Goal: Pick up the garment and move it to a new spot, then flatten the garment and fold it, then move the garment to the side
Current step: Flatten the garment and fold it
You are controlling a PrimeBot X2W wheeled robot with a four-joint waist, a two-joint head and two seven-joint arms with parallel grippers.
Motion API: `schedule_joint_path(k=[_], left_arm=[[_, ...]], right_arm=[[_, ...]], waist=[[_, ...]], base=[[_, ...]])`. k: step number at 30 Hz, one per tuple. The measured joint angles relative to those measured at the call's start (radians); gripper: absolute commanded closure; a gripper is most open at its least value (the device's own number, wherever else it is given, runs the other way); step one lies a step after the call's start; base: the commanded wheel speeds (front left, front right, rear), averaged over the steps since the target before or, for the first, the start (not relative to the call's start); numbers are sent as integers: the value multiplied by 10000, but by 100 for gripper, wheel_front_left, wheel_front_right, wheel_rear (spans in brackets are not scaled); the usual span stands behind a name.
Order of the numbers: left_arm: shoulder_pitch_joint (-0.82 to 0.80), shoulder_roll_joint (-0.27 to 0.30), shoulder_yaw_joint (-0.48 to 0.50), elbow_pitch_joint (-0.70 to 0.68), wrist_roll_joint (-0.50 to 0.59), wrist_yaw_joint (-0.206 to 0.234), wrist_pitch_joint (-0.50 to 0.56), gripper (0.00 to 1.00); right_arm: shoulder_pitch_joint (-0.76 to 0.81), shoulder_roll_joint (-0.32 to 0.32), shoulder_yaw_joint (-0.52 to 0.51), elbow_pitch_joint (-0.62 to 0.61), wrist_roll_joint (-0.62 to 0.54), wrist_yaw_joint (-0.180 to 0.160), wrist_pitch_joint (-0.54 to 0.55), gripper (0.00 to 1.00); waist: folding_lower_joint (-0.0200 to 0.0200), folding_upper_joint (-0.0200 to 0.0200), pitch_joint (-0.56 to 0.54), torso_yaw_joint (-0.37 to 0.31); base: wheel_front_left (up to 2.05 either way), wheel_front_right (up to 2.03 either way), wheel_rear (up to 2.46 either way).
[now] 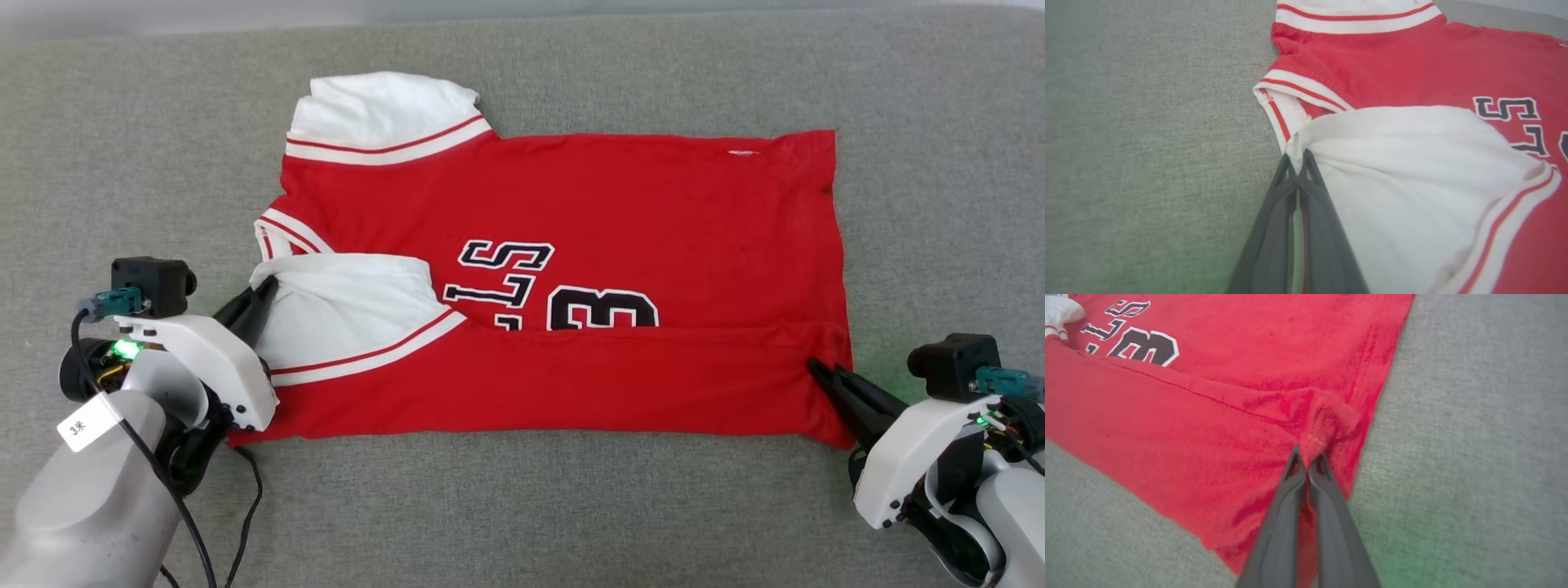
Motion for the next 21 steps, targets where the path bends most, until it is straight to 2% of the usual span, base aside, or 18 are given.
schedule_joint_path(k=[1,2,7,11,16,21], left_arm=[[-41,-15,-27,102,46,0,-75,0],[-84,-23,-46,190,46,0,-104,0],[-370,54,-226,380,209,0,-161,0],[-481,226,-464,318,207,0,259,0],[-615,640,-1183,-428,-366,0,1747,0],[-896,1367,-1820,-1313,-1037,0,3565,0]], right_arm=[[9,15,-21,10,0,0,-8,6],[32,35,-48,8,0,0,-13,0],[174,63,-405,-153,-8,-2,-52,0],[329,38,-790,-456,-109,-4,4,0],[546,31,-1266,-899,-295,-4,282,0],[805,157,-1645,-1198,-499,-4,548,0]], waist=[[0,0,-66,12],[0,0,-140,24],[-1,0,-521,128],[-1,0,-839,233],[-1,0,-1217,358],[-2,0,-1465,492]], base=[[0,0,0],[0,0,0],[0,0,0],[0,0,0],[0,0,0],[0,0,0]])
